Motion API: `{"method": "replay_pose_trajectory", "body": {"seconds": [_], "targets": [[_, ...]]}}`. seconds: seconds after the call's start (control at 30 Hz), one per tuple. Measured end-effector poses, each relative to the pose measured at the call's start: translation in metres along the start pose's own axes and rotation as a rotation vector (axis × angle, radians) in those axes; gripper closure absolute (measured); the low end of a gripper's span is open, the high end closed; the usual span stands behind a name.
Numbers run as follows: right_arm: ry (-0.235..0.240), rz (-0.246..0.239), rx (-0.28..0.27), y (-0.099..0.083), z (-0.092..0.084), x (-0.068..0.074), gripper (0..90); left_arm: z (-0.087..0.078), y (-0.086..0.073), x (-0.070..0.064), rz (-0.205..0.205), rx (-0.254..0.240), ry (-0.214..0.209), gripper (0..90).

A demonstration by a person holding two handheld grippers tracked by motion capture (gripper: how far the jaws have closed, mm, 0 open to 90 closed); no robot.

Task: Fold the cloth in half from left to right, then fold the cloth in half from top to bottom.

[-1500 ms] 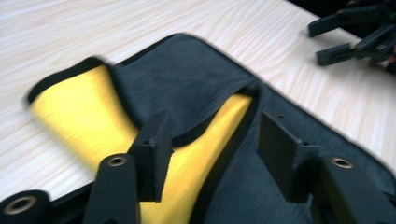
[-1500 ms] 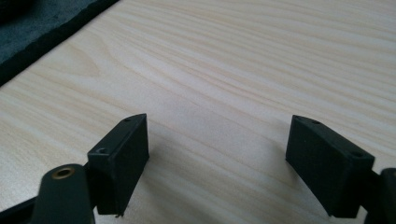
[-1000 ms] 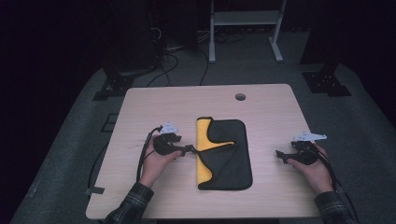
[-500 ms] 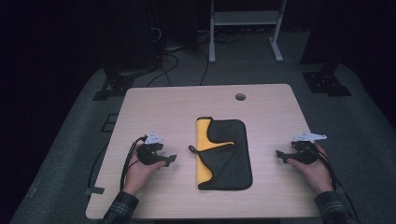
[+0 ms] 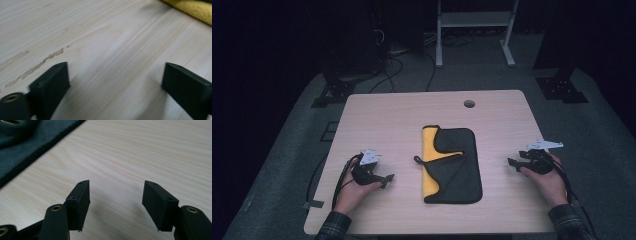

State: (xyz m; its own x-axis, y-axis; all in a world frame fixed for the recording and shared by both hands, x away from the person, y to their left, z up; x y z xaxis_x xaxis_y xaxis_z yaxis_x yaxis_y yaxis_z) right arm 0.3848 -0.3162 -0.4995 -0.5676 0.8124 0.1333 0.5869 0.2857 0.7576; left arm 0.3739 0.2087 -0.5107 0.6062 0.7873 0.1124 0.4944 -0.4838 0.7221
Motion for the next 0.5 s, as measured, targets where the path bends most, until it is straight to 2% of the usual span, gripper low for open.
{"method": "replay_pose_trajectory", "body": {"seconds": [0.1, 0.5], "targets": [[0.029, -0.012, -0.015, 0.007, 0.001, 0.007, 39.8, 0.001, 0.0, 0.001, -0.002, 0.011, 0.006, 0.0], [0.13, -0.065, -0.049, 0.042, 0.015, 0.035, 43.8, 0.001, 0.0, 0.001, -0.002, 0.013, 0.005, 0.0]]}}
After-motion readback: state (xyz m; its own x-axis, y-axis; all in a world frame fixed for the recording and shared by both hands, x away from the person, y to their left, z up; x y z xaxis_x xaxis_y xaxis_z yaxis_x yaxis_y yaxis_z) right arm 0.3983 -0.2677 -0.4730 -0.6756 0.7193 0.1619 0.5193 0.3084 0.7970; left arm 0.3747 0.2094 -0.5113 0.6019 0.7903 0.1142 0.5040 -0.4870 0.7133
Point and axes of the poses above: each handheld gripper's, and its own axes: z roughly forward along the jaws, y roughly out of its top, x roughly to its left, the point moved 4 cm from there along z, roughly forward along the jaws, and after that the axes turned 8 degrees about y, right-handed, at the moved point
